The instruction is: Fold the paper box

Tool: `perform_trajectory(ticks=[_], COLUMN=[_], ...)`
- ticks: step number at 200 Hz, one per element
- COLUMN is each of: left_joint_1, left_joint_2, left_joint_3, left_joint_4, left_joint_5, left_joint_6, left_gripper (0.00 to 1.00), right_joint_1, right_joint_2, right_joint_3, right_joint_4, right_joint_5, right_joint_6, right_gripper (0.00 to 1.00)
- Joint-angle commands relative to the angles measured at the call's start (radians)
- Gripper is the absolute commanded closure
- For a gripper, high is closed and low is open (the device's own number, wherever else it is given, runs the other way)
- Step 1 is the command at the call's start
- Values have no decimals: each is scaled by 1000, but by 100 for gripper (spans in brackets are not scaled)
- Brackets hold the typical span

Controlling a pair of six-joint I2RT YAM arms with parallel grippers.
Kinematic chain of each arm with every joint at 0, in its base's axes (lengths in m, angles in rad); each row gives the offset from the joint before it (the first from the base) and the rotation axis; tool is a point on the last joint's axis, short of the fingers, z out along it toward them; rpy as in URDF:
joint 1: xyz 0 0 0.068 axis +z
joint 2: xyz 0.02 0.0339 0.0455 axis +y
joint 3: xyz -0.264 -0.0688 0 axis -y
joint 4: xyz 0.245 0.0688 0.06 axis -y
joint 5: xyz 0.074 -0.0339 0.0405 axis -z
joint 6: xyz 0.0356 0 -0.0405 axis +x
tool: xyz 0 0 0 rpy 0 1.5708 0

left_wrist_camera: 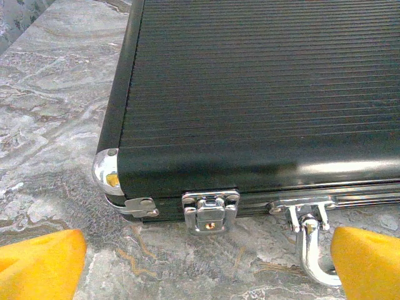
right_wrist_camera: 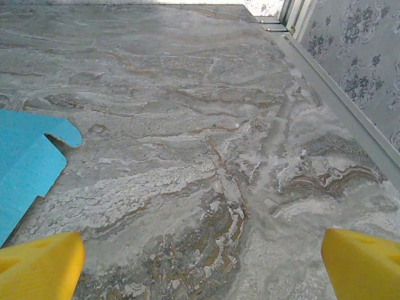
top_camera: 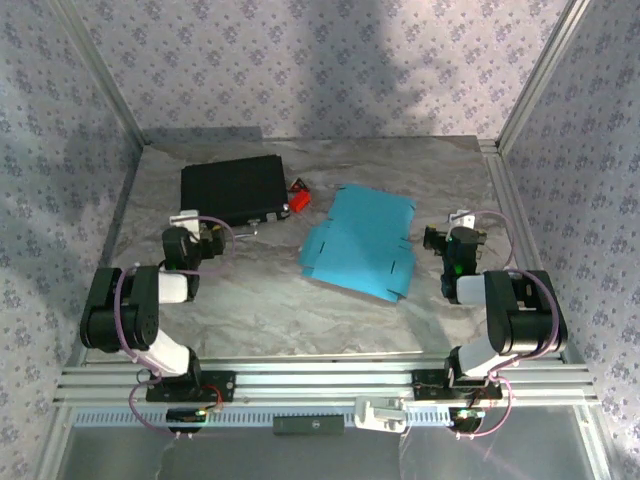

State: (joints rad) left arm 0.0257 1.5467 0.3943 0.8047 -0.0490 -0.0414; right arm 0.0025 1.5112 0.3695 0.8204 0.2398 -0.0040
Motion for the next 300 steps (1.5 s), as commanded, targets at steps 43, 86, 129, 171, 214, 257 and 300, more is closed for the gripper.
perform_trajectory(ticks=[43, 86, 129, 171, 214, 257, 300], left_joint_1=[-5, -4, -4, -4, -4, -4, -5], left_joint_2=[-13, -13, -12, -12, -13, -12, -13], left_joint_3=[20, 20, 20, 20, 21, 20, 18], left_joint_4=[8, 9, 8, 8, 8, 8, 11], left_joint_5=[0, -1, -1, 0, 0, 0, 1], left_joint_6=[9, 9, 10, 10, 10, 9, 11], left_gripper=[0, 0, 0, 0, 0, 0, 0], right_joint_1=[-6, -2, -2, -2, -2, -2, -5], right_joint_2=[7, 8, 8, 7, 8, 7, -37], right_joint_3=[0, 1, 1, 1, 1, 1, -1], right_joint_4=[29, 29, 29, 29, 29, 29, -8], right_joint_5=[3, 7, 7, 7, 7, 7, -10], right_joint_6=[21, 20, 21, 19, 19, 19, 19], right_gripper=[1, 1, 1, 1, 1, 1, 1])
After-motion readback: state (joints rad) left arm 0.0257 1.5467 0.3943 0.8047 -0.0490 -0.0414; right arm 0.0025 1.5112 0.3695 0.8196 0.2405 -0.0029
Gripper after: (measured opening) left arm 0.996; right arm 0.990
